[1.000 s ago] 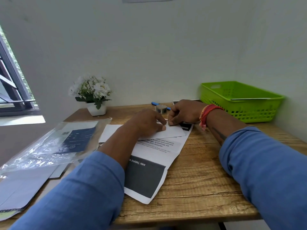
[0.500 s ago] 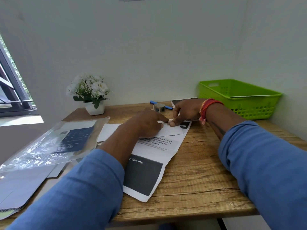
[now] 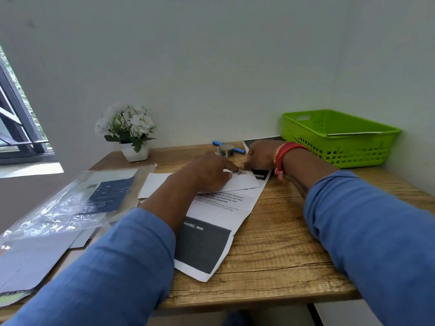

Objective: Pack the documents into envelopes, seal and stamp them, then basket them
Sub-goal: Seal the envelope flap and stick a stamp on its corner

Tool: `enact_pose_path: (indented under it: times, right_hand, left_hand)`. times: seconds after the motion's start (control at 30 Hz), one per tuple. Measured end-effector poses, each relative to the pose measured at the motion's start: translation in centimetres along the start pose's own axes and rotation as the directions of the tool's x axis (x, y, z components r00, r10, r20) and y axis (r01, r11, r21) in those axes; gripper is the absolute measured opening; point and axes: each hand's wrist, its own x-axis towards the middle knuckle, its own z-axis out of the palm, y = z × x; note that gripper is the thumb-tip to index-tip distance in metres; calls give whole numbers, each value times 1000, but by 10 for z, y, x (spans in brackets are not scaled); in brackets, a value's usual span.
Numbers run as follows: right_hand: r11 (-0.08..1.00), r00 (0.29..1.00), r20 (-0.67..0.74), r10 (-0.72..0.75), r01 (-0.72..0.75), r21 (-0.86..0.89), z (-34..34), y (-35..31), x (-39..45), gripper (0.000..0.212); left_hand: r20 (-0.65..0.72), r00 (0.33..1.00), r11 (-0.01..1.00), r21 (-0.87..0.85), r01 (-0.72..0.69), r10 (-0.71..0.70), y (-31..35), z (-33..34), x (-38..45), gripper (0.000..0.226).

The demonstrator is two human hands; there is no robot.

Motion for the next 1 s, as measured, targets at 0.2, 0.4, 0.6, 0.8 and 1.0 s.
enact_pose_path:
  times: [0.2,0.4,0.6,0.8,1.0]
  right_hand:
    - [1000,999,30,-26,25,19,-2,3,-2,54]
    - [996,995,85,-50,43,77,-6,5,-7,68]
    - [998,994,109,-15,10,55,-6,2,-5,69]
    - [1000,996,89,-12,10,21,-8,1,-3,59]
    - [1000,999,36,-7,6,23,-4,4,-4,49]
  left_hand:
    - [-21,1000,999,-34,10,-11,-1,3,1,36]
    - [-25,1000,998,-54,13,-14,-1,4,2,36]
    - [-29,1000,997,-71,5,-7,-2,4,2,35]
    - [-34,999,997,-72,12,-15,-2,4,2,35]
    - [-76,995,994,-93,53,-60,-7,8,5,37]
